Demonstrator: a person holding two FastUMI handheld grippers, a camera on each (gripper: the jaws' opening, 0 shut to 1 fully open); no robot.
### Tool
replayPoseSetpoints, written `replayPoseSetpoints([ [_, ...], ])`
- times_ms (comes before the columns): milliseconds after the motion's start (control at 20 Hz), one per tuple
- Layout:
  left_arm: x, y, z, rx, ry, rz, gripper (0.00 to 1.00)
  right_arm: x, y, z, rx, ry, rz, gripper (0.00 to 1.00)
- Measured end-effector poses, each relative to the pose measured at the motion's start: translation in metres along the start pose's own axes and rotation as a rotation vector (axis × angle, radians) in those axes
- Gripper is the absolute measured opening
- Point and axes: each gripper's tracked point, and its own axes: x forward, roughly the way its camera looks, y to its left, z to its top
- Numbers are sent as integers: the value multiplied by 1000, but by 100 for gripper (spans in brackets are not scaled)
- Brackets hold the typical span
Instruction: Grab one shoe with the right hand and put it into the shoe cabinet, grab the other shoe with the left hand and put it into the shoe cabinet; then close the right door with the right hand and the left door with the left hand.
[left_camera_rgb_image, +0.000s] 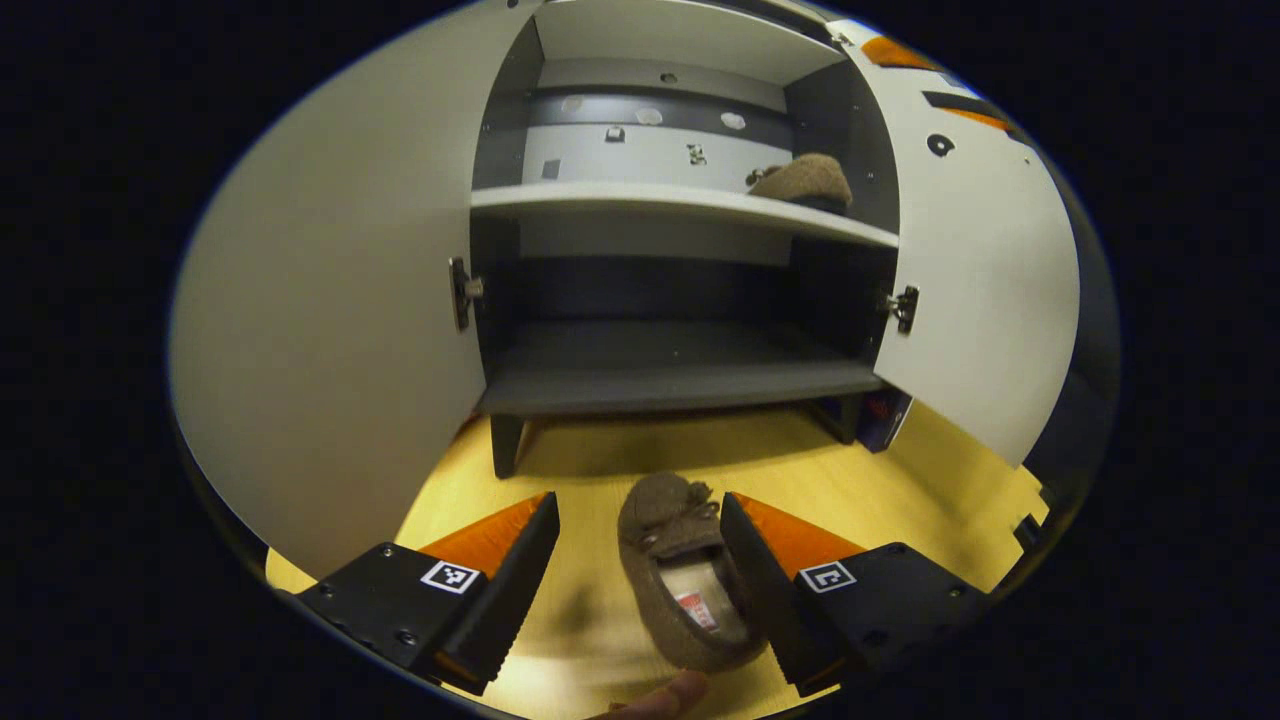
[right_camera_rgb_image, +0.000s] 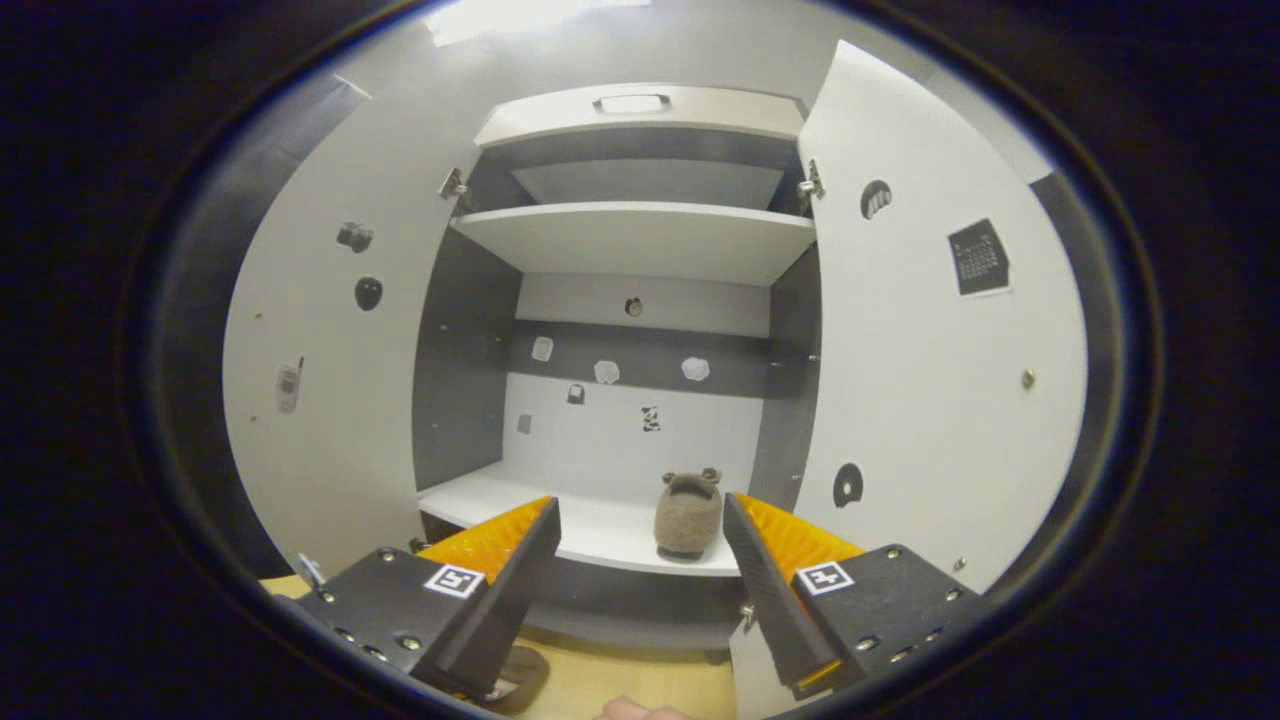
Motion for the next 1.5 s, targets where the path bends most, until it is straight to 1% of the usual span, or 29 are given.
replayPoseSetpoints([
  [100, 8, 5, -24, -9, 61, 22, 100, -17, -1, -9, 21, -23, -7, 98],
  [250, 25, 7, -54, -37, 140, 22, 99, -40, 2, -33, 87, -40, -7, 98],
  [350, 34, 8, -68, -58, 188, 14, 96, -56, 10, -59, 123, -23, 22, 98],
  [450, 48, 9, -80, -63, 229, 1, 92, -65, 12, -76, 103, -4, 54, 98],
  [500, 56, 8, -85, -73, 243, -17, 83, -64, 6, -81, 82, 2, 46, 98],
  [550, 60, 4, -89, -94, 261, -44, 78, -61, -2, -85, 69, 8, 23, 98],
  [600, 64, 0, -82, -113, 233, -61, 71, -59, -11, -89, 66, 15, -6, 98],
  [650, 70, -1, -82, -111, 222, -64, 66, -57, -17, -93, 72, 20, -27, 98],
  [700, 69, -2, -86, -93, 253, -61, 55, -56, -20, -95, 84, 20, -36, 98],
  [750, 68, -1, -84, -82, 244, -51, 45, -55, -22, -95, 93, 14, -37, 98],
  [800, 68, 5, -82, -72, 234, -22, 38, -54, -22, -94, 93, 5, -31, 98],
  [850, 71, 13, -82, -73, 240, 6, 23, -53, -23, -95, 90, 4, -29, 98],
  [900, 70, 12, -78, -86, 229, 7, 8, -54, -25, -96, 77, 1, -34, 99],
  [1000, 62, 11, -80, -64, 244, 18, 3, -56, -23, -95, 44, -13, -34, 98],
  [1150, 47, 3, -55, -30, 173, 7, 2, -60, -16, -100, 40, -5, -8, 99],
  [1300, 20, -10, -6, -16, 61, -13, 2, -63, -15, -101, 59, -6, 6, 98],
  [1500, -22, -22, 67, -2, -113, -43, 2, -70, -23, -100, 71, -15, -9, 98],
])
